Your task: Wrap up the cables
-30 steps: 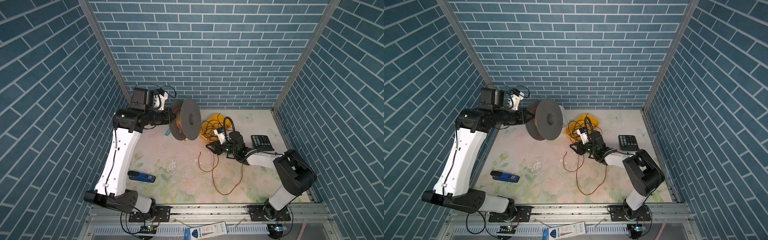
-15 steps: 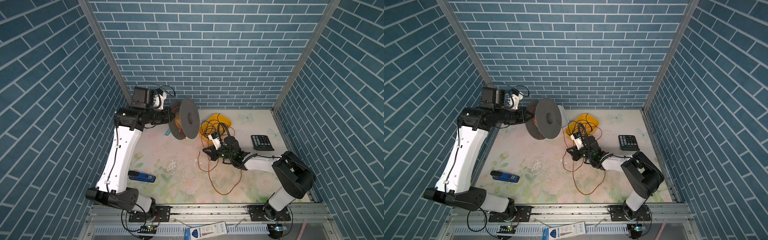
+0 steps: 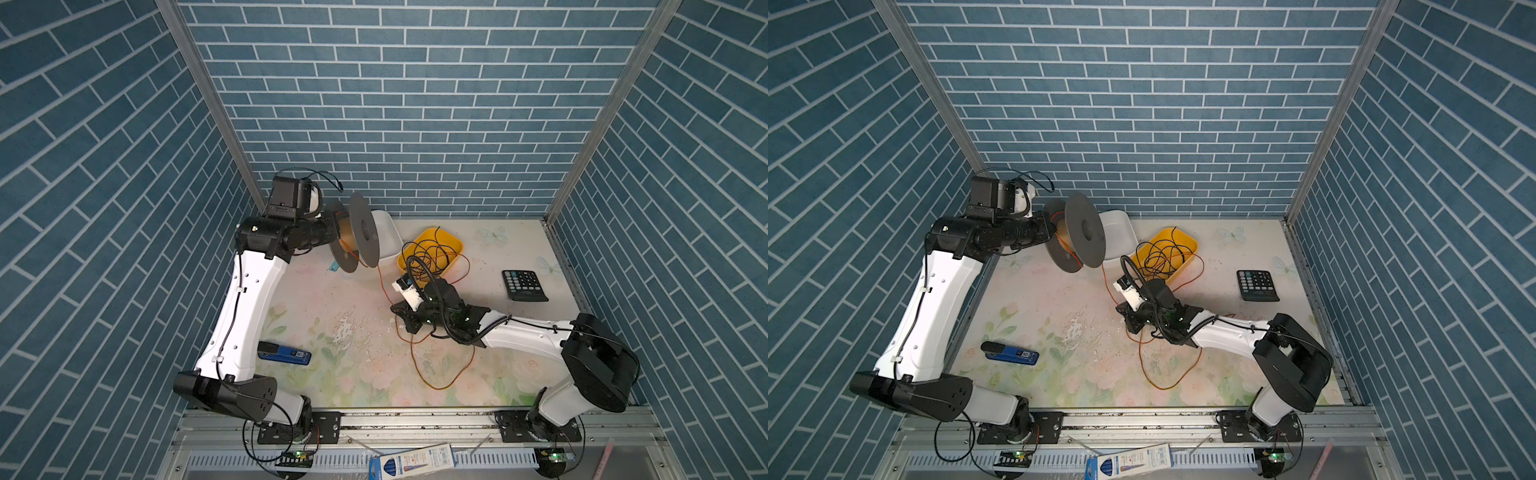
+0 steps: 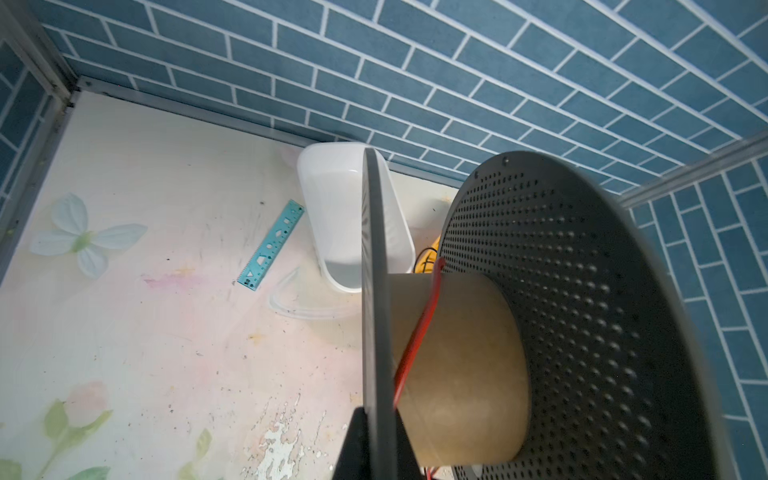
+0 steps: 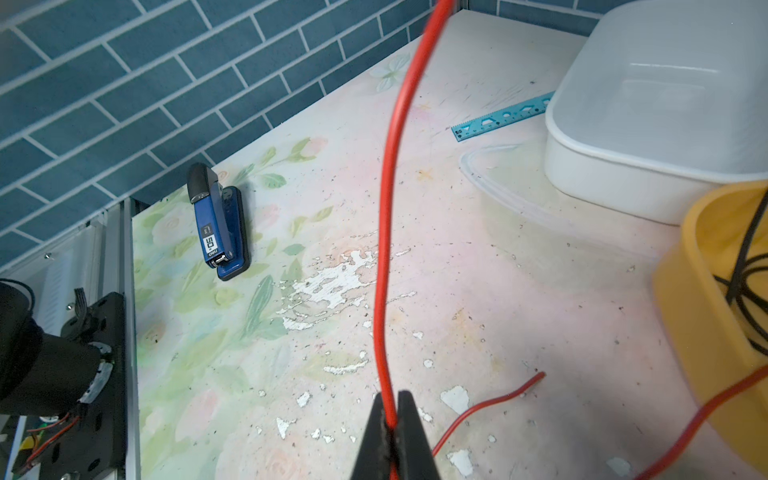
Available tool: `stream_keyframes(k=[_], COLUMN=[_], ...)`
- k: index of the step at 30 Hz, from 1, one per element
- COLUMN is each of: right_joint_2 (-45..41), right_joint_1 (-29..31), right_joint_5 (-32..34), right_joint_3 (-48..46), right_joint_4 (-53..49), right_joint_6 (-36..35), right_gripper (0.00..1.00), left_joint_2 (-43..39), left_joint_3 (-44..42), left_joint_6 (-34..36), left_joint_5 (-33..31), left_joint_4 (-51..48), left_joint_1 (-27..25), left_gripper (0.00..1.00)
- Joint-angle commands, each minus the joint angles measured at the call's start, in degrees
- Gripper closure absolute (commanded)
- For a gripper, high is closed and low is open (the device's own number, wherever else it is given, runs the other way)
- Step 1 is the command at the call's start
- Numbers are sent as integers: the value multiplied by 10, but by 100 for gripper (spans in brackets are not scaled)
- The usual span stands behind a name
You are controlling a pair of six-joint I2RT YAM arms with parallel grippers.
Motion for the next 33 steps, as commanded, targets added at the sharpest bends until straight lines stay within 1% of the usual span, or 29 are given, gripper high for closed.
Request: stream_keyframes(k=[1,5,12,17,21,23,28,33], right_joint_2=[-4,0,5,10,8,5,9,15], right_joint_1=[25,52,101,117,120,120,119,114], right_joint_5=[39,53,102,115,134,159,219,280], right_joint_3=[40,71,142,186,224,243,309,340], right_joint_4=[-57,-87,-149,-175,-199,-212,-279,-297], right_joint_6=[-47,-64,-107,-124,-127,-123,-124,-137], right_gripper=[100,100,100,100,100,100,100,100], left_joint_2=[-7,-9,-22,-23,-17,-16,-18,-17], left_joint_3=[-13,-36,-99,-130,-143,-148,-159,-165], left_joint_6=[-24,-30,-29,-26,-8,2,28,47], left_joint_5=[-55,-97,-193,-232,-280,-300,-352,-383], left_joint_4=[74,98,149,169,166,162,149,123], left_joint_1=[3,-3,-22,-41,-73,-89,-129,-167], left_gripper=[100,100,100,100,100,100,100,100])
